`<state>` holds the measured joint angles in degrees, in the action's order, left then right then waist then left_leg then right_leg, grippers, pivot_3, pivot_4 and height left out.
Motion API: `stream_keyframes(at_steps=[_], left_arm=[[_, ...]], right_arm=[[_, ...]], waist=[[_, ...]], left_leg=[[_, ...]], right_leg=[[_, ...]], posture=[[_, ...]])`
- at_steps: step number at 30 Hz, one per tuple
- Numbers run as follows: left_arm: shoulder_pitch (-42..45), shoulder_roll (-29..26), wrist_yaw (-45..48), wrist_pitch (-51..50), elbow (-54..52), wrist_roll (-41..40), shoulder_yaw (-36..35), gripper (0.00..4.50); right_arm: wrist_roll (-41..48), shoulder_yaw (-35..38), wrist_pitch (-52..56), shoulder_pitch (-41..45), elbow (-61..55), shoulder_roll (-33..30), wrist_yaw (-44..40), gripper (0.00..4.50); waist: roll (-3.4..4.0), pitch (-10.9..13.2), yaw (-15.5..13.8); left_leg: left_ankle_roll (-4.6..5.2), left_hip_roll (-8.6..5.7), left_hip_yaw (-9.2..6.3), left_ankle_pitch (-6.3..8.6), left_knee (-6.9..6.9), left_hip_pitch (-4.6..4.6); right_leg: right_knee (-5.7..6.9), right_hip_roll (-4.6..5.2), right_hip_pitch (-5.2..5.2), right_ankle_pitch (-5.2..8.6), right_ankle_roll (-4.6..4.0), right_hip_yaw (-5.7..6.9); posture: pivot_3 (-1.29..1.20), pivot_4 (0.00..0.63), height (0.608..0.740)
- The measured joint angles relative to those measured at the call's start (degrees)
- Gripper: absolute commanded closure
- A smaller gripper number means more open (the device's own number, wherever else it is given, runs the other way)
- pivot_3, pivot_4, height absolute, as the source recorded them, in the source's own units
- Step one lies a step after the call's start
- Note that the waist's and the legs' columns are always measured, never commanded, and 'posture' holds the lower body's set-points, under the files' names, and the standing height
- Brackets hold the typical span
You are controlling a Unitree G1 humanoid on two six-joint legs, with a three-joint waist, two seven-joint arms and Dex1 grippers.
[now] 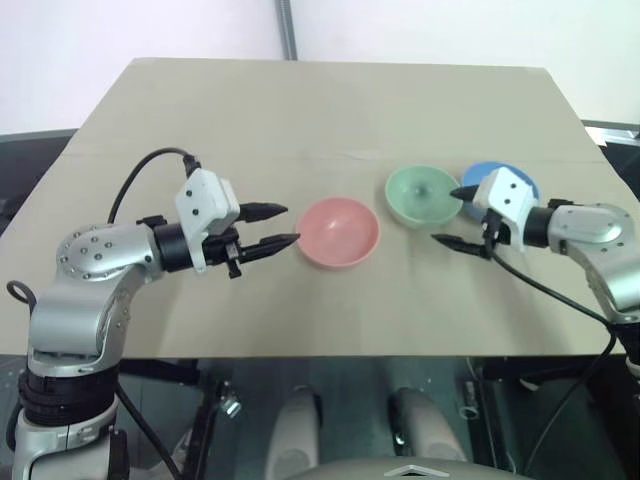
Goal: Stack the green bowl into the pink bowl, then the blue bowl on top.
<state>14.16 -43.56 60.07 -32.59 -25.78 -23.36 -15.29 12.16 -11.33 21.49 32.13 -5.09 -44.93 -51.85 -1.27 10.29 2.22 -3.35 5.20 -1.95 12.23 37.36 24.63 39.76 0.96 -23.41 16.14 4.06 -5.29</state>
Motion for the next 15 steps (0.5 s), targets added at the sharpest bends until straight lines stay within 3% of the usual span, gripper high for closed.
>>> stream_keyframes(at_steps=[3,5,11,13,15], left_arm=[[-3.17,0.36,-1.26,0.59,-1.1,-1.98,-1.07,2.19],[-3.81,0.45,-2.14,0.58,-1.87,-3.0,-1.43,2.15],[-5.13,0.23,-5.75,0.54,-3.71,-4.36,-2.3,2.15],[-5.77,0.1,-6.6,0.54,-4.07,-4.96,-2.35,2.15],[-6.15,-0.07,-7.33,0.54,-4.25,-5.2,-2.57,2.15]], right_arm=[[-3.18,-3.26,-3.42,4.29,6.11,3.83,-1.95,0.0],[-5.43,-5.14,-5.63,5.57,9.03,5.09,-2.68,0.54],[-11.76,-7.65,-12.59,8.02,17.7,6.73,-3.61,3.15],[-13.7,-8.35,-15.5,8.25,19.26,6.95,-4.08,4.24],[-15.18,-8.48,-17.59,8.3,19.85,7.16,-3.96,4.49]], waist=[[0.0,0.0,0.14],[0.0,0.0,0.02],[0.0,0.0,-0.03],[0.01,0.0,0.07],[0.02,0.01,0.11]], left_leg=[[0.0,0.0,-0.02,0.0,-0.01,-0.03],[0.0,0.01,-0.02,0.0,-0.02,-0.02],[0.0,-0.01,0.0,0.0,-0.03,0.0],[-0.01,0.0,-0.01,0.0,-0.06,-0.03],[-0.01,0.0,0.0,0.0,-0.07,-0.03]], right_leg=[[0.02,-0.01,0.0,0.0,0.0,0.01],[0.02,-0.01,0.0,0.0,0.0,0.02],[-0.02,0.01,0.0,0.0,0.0,0.01],[-0.01,0.0,-0.01,0.0,0.0,0.02],[0.0,0.0,-0.01,0.0,-0.01,0.01]], posture=[[0.0,0.15,0.74],[0.0,0.15,0.74],[0.0,0.15,0.74],[0.0,0.15,0.74],[0.0,0.15,0.74]])
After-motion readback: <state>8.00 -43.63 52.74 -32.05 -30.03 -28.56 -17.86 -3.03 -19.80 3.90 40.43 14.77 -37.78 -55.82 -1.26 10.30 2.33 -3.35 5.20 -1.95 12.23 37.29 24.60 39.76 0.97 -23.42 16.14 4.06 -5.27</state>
